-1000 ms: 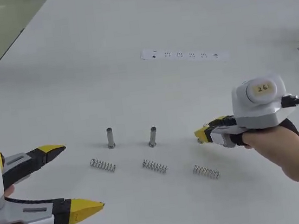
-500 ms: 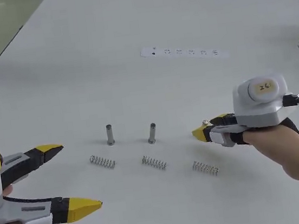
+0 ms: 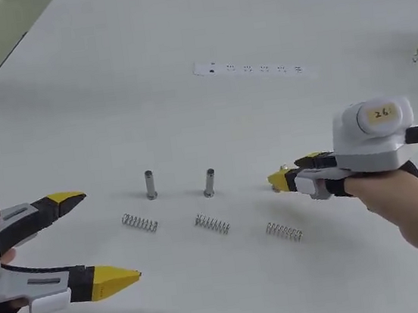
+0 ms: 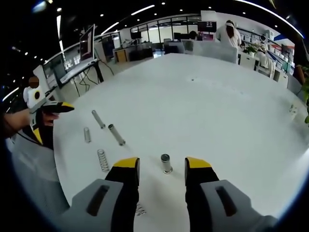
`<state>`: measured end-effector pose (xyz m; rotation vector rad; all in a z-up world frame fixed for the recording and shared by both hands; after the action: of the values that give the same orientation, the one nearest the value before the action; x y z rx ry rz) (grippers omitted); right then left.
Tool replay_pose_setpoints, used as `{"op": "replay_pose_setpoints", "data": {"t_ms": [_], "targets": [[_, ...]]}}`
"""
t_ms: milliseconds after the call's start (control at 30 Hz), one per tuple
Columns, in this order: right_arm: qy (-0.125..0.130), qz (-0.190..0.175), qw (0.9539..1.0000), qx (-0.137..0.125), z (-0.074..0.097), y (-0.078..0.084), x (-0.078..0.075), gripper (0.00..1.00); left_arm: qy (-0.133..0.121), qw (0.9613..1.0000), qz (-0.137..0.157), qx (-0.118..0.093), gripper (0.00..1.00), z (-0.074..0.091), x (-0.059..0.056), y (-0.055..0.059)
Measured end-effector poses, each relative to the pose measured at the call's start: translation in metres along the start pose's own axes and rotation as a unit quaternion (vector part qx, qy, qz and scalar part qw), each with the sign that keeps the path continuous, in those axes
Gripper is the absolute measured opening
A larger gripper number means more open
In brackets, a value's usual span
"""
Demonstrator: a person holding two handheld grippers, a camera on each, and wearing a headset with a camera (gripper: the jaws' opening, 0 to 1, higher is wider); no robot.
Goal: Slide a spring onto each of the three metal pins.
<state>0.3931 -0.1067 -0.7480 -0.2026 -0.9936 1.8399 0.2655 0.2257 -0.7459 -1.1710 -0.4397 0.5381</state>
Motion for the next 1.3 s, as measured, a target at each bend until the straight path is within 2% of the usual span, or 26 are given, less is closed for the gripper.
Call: {"op": "replay_pose_setpoints", "data": {"t_ms": [167,367,500,667,767,833,933,1000,1133,1267,1300], "targets": [[-0.002,0.002,1.0,-0.006,0.01,0.0,-0.001,0.36,-0.003,1.0,-0.001,-0.005,0.91,-0.001,0.001,-0.003],[-0.006,0.012,0.9999,0.005,0.017,0.005,-0.003,0.36,-0.002,1.0,-0.001,-0.006,0.91,-0.001,0.0,-0.003],[-0.025,0.029,0.9989,0.027,0.02,0.01,0.0,0.34,-0.001,1.0,0.0,-0.003,0.91,0.0,-0.001,-0.002],[-0.044,0.065,0.9951,0.06,0.021,0.014,0.003,0.34,-0.004,1.0,0.001,-0.002,0.91,0.002,-0.001,-0.001],[-0.054,0.098,0.9905,0.079,0.022,0.015,0.006,0.34,-0.007,1.0,0.002,-0.003,0.91,0.003,-0.001,-0.001],[-0.064,0.129,0.9849,0.097,0.022,0.017,0.011,0.34,-0.008,1.0,0.001,-0.003,0.91,0.003,-0.001,-0.001],[-0.066,0.156,0.9794,0.11,0.022,0.018,0.014,0.35,-0.009,1.0,0.002,-0.003,0.91,0.003,-0.002,-0.001],[-0.072,0.183,0.9731,0.121,0.022,0.019,0.017,0.35,-0.008,1.0,0.001,-0.002,0.91,0.003,-0.002,-0.001],[-0.08,0.218,0.9619,0.144,0.021,0.024,0.021,0.34,-0.008,1.0,0.0,-0.002,0.91,0.004,-0.002,-0.002],[-0.096,0.231,0.9547,0.162,0.022,0.028,0.022,0.32,-0.008,1.0,0.0,-0.002,0.91,0.005,-0.003,-0.002],[-0.099,0.24,0.9507,0.169,0.022,0.029,0.022,0.31,-0.008,1.0,0.001,-0.002,0.91,0.005,-0.003,-0.002]]}}
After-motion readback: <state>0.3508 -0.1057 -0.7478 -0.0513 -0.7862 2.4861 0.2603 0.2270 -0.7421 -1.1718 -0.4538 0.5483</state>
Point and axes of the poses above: the centre of the closed fingertips' face, and the gripper's own axes: z roughly backward along the fingers, x roughly to its left, y roughly out of its underside, the point moved 9 cm from there along z, roughly backward along the fingers, and after that the axes turned 14 degrees about -z, right-handed, at the moved point
